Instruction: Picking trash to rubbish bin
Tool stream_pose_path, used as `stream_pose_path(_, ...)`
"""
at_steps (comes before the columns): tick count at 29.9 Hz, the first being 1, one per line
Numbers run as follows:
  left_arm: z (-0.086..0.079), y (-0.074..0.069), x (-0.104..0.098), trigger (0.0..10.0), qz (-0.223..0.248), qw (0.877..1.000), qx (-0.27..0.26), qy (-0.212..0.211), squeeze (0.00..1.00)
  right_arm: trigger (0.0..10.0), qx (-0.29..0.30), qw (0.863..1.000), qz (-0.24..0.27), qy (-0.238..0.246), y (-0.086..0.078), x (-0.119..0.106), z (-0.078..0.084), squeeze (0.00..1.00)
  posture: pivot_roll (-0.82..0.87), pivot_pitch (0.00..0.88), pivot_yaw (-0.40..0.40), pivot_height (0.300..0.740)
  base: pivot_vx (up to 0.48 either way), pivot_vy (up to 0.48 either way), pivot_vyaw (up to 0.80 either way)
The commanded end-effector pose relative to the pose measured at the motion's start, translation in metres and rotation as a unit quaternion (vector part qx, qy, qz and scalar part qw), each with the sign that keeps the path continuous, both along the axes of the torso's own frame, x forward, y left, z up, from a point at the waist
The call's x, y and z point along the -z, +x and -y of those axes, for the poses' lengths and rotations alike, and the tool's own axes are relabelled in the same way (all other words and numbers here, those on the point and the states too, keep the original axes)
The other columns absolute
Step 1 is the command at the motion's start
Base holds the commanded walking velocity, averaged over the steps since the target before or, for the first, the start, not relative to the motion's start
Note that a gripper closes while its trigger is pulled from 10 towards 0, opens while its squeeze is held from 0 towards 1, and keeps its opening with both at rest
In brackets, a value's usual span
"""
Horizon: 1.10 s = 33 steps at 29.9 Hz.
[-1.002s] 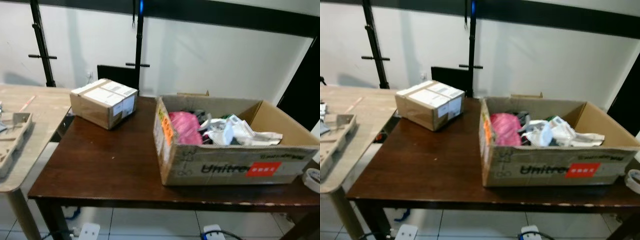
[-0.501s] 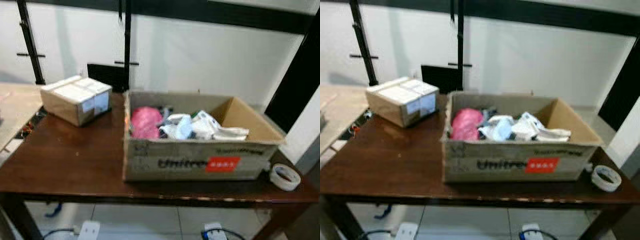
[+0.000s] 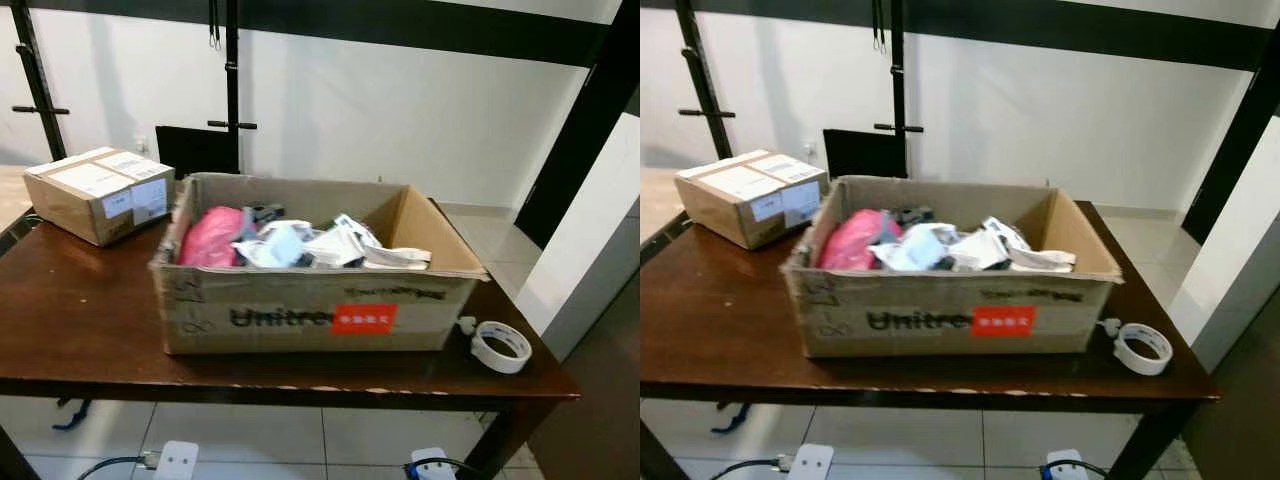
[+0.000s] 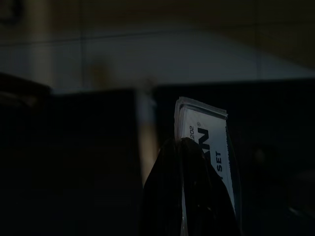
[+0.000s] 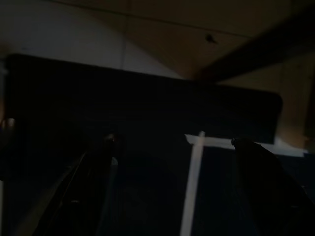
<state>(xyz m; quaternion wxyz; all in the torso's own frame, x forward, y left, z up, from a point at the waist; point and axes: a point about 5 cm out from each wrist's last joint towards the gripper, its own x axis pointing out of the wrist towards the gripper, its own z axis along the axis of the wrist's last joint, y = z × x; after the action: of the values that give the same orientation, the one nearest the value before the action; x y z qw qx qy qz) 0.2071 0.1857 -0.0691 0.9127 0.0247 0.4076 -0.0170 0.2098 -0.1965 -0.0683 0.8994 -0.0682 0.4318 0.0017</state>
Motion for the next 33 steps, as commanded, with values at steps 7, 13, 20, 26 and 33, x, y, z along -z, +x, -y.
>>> stream_pose_path(7, 0.001, 0.001, -0.001, 10.0, 0.001, 1.0, -0.001, -0.006, 0.0, 10.0, 0.005, 1.0, -0.007, 0.001, -0.003, 0.002, 0.0, 0.0, 0.03, 0.03, -0.073, 0.74, 0.0, 0.48, 0.0)
stream_pose_path(13, -0.002, 0.003, -0.001, 10.0, 0.0, 1.0, 0.012, 0.016, 0.0, 10.0, 0.006, 1.0, -0.008, 0.001, -0.003, 0.002, 0.0, 0.0, 0.03, 0.028, -0.071, 0.74, 0.0, 0.0, 0.0)
stream_pose_path(20, 0.004, 0.012, -0.009, 10.0, 0.042, 0.997, 0.066, 0.027, 0.0, 10.0, 0.005, 1.0, -0.009, 0.001, -0.004, 0.002, 0.0, 0.0, 0.03, 0.031, -0.072, 0.74, 0.0, 0.0, 0.0)
stream_pose_path(26, 0.014, 0.024, -0.019, 10.0, 0.067, 0.979, 0.189, 0.043, 0.0, 10.0, -0.012, 1.0, -0.004, -0.002, 0.001, -0.001, 0.006, 0.0, 0.03, 0.032, -0.072, 0.74, 0.0, 0.0, 0.0)
stream_pose_path(33, 0.029, 0.05, -0.053, 10.0, 0.123, 0.914, 0.381, 0.069, 0.0, 10.0, -0.192, 0.979, 0.021, 0.068, 0.027, -0.023, -0.004, 0.0, 0.03, 0.036, -0.07, 0.74, 0.0, 0.0, 0.0)
